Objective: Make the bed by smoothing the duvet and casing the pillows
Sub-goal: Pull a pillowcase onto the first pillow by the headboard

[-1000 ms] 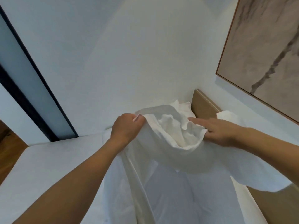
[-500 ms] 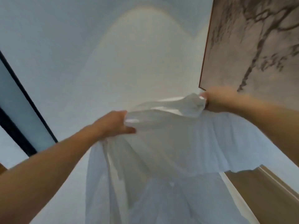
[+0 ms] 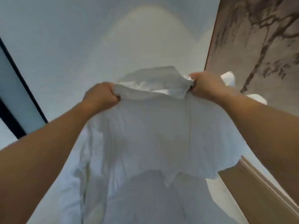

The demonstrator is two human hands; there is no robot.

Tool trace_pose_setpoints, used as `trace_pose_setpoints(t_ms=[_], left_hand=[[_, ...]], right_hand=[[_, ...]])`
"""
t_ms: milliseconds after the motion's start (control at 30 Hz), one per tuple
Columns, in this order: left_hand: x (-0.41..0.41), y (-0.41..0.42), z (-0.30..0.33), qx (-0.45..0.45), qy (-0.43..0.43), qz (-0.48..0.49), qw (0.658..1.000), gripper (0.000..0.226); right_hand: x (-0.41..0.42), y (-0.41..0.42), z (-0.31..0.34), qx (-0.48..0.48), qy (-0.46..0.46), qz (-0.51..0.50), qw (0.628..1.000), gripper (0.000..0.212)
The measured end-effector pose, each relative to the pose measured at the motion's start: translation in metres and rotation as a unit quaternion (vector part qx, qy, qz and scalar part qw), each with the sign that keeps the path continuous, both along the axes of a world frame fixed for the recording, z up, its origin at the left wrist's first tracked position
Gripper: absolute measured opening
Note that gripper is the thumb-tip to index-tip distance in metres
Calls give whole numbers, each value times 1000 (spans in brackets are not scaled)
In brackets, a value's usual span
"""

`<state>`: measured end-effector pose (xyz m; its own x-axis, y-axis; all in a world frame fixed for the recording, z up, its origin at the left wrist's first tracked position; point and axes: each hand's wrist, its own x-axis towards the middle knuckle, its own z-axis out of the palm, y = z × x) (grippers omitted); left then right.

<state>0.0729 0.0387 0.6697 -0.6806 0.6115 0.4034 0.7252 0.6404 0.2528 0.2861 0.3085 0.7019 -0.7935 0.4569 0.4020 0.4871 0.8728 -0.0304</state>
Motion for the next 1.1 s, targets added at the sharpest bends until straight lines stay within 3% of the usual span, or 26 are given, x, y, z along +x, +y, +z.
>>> trace_pose_setpoints(t_ms=[67,100,133,167,200,233,267,333,433,533,667,733,833,967,1033,1100], left_hand=[[7,3,18,110,58,34,992,27],[23,3,-2,88,64,42,993,30],[45,2,-44,-3,33,28,999,34],[68,-2,-103,-136,-27,1,990,38],[93,-17,-158,-253,-117,-47,959,41],[112,-34,-192,-312,-185,-70,929,45],[114,-43,-205,-306,-231,-70,921,48],[90,-37,-182,-184,-215,-61,957,45],[69,-26,-114,-41,-174,-47,983,34],[79,-37,-81,40,-204,-75,975,29],[107,-34,-83,115,-306,-123,937,36],[122,-22,-91,126,-337,-141,922,37],[139,3,-97,115,-361,-162,911,30],[160,36,-96,67,-346,-207,913,24],[170,50,-98,40,-336,-232,912,19],[178,57,-97,19,-340,-248,907,6]], right_hand=[[-18,-14,-1,40,158,-48,986,21],[-17,-31,-30,36,160,-53,985,24],[-9,-50,-80,5,67,-41,997,30],[6,-70,-136,-26,-88,-13,996,38],[33,-92,-179,-83,-260,17,962,41],[61,-103,-197,-114,-375,16,920,40],[77,-97,-197,-159,-386,-11,908,40],[78,-69,-159,-163,-294,-59,940,35],[52,-48,-98,-69,-141,-92,983,25],[45,-62,-82,26,-117,-78,990,23],[62,-60,-97,122,-134,-163,970,42],[70,-68,-121,94,-80,-141,982,65],[91,-101,-158,-17,26,-30,999,94],[109,-107,-187,-74,23,-3,997,114],[106,-89,-190,-74,1,-13,997,107],[97,-74,-191,-95,22,25,995,69]])
